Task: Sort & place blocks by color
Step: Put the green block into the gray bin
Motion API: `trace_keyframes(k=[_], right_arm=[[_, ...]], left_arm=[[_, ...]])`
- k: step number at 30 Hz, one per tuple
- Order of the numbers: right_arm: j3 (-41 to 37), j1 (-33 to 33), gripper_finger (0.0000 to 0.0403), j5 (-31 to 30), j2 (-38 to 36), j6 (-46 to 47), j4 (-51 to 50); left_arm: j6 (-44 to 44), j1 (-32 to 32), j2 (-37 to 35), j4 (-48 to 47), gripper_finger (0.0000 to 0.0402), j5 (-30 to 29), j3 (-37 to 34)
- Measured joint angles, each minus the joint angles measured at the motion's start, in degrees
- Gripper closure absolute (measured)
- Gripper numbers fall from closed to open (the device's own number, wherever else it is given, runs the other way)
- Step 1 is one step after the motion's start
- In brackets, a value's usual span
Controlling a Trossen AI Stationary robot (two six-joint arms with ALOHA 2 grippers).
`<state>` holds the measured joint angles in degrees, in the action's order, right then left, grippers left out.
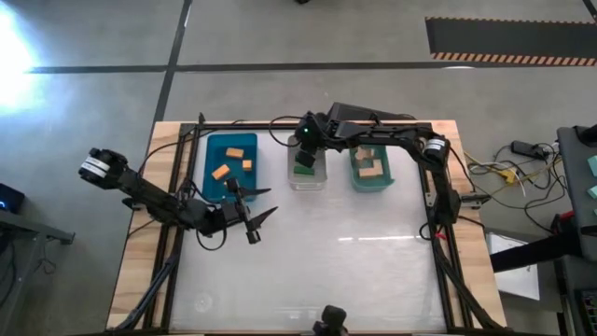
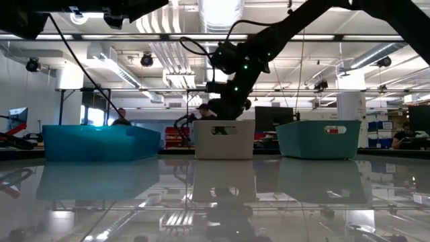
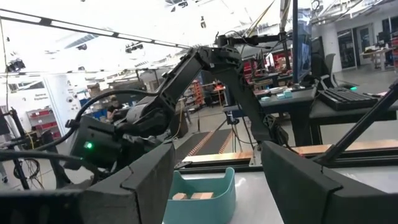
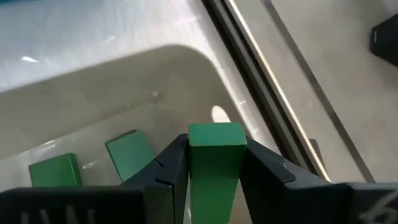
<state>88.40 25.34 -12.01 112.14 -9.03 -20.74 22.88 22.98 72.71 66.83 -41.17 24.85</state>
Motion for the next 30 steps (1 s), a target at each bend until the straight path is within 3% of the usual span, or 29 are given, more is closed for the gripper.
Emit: trace_keyframes(k=[30], right_arm=[[0.35, -0.06, 0.0293, -0.04, 0.09, 0.17, -0.46]], left_arm=[[-0.16, 0.04, 0.0, -0.04, 0.0178, -0.02, -0.01]])
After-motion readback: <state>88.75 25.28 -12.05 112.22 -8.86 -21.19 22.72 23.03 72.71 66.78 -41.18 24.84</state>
